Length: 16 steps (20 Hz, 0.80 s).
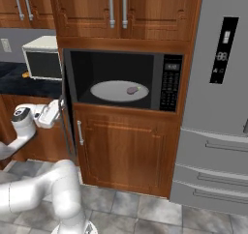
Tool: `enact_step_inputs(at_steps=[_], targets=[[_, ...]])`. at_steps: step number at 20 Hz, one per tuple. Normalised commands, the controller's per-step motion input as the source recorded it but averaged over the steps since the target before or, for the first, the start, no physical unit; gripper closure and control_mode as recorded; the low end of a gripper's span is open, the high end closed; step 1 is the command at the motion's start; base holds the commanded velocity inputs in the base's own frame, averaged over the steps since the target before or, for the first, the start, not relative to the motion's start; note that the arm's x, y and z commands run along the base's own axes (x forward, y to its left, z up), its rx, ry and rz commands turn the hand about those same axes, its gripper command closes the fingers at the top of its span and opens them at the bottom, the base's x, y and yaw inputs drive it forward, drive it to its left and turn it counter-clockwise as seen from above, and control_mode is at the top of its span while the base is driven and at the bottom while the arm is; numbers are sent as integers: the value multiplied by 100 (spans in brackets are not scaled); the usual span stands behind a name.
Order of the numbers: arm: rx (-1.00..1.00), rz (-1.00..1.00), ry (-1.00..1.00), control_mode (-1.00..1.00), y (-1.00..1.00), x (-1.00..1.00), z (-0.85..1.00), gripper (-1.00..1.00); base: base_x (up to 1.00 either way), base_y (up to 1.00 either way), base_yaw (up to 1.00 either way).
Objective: Close the microwave door.
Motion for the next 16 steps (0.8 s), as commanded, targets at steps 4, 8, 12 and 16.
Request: enact_step_inputs(at_steps=[4,8,12,16], targets=[[0,16,0,-100,-61,60,0,-100,0,0,0],[12,25,0,-100,-41,59,6,-100,0,0,0],[21,45,6,-100,-10,41,12,-100,0,0,0],[16,51,7,-100,-7,23,23,-100,0,0,0]])
